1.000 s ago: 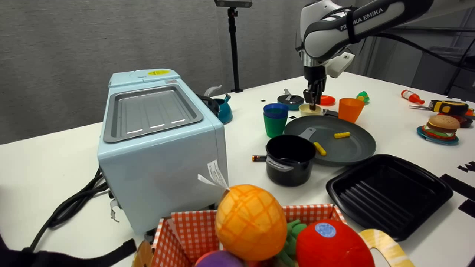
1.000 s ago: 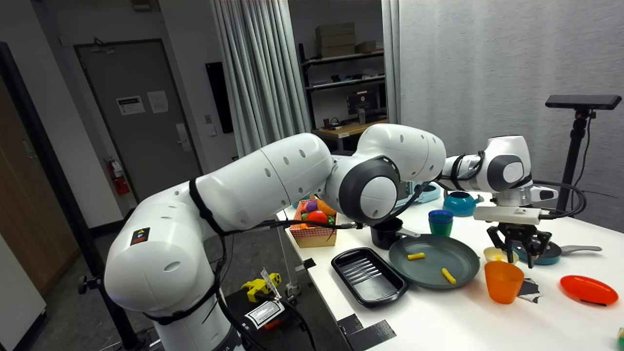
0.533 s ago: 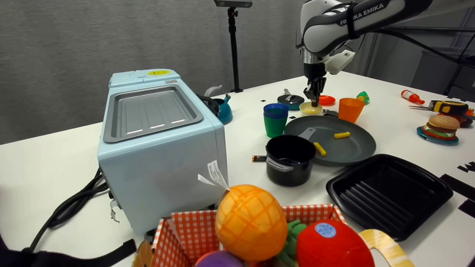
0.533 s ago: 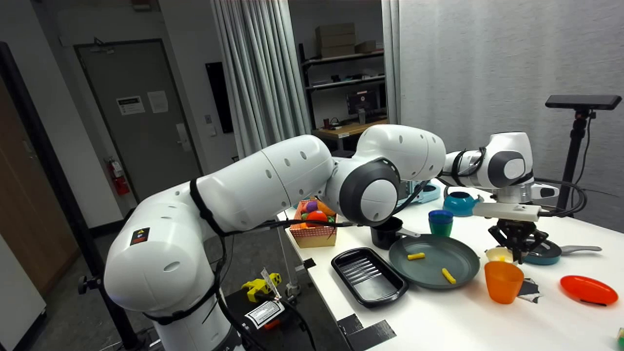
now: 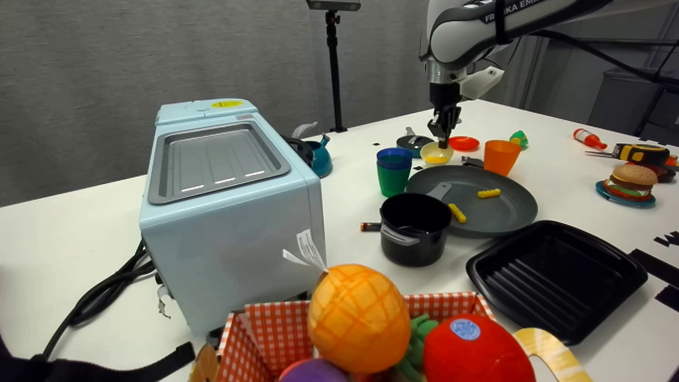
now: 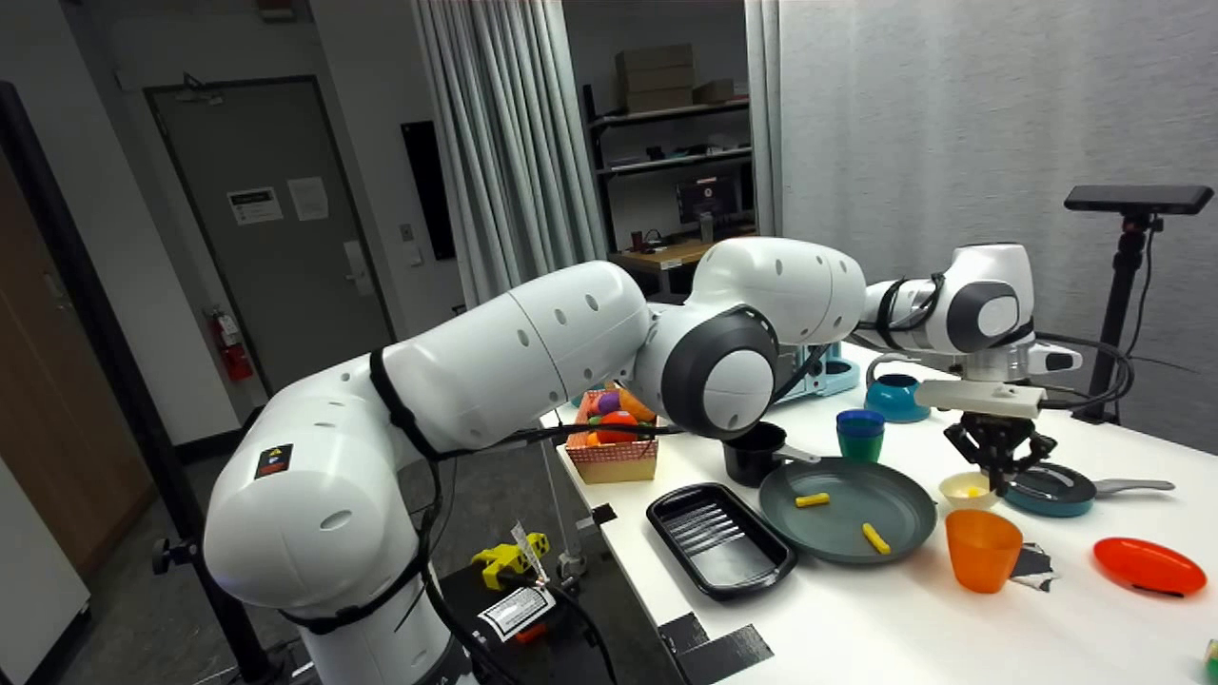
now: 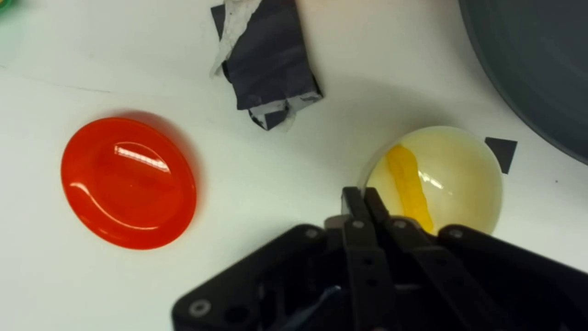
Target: Pour some of the content from the orange cup onto the plate, pick up one object and put it on the small plate and pour it back onto the big plate, and then pour the rest of the content from the orange cup.
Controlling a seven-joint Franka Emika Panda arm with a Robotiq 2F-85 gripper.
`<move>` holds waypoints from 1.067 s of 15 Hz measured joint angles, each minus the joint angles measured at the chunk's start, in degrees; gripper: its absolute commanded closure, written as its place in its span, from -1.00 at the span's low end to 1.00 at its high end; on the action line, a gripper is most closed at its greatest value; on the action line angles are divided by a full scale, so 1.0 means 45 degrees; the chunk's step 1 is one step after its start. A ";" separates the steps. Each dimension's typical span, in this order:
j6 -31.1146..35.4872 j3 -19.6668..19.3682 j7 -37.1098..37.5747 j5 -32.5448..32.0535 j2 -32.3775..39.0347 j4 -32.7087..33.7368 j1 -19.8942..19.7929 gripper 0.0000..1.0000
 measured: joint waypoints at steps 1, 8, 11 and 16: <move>0.0000 0.0098 0.0000 0.0060 -0.0064 0.0018 0.0002 0.98; 0.0009 0.0899 -0.0219 0.0169 -0.0780 0.0044 0.0019 0.98; 0.0008 0.1239 -0.0668 0.0169 -0.1083 -0.0037 0.0028 0.98; -0.0304 0.1529 -0.1350 0.0169 -0.1690 -0.0715 0.0023 0.98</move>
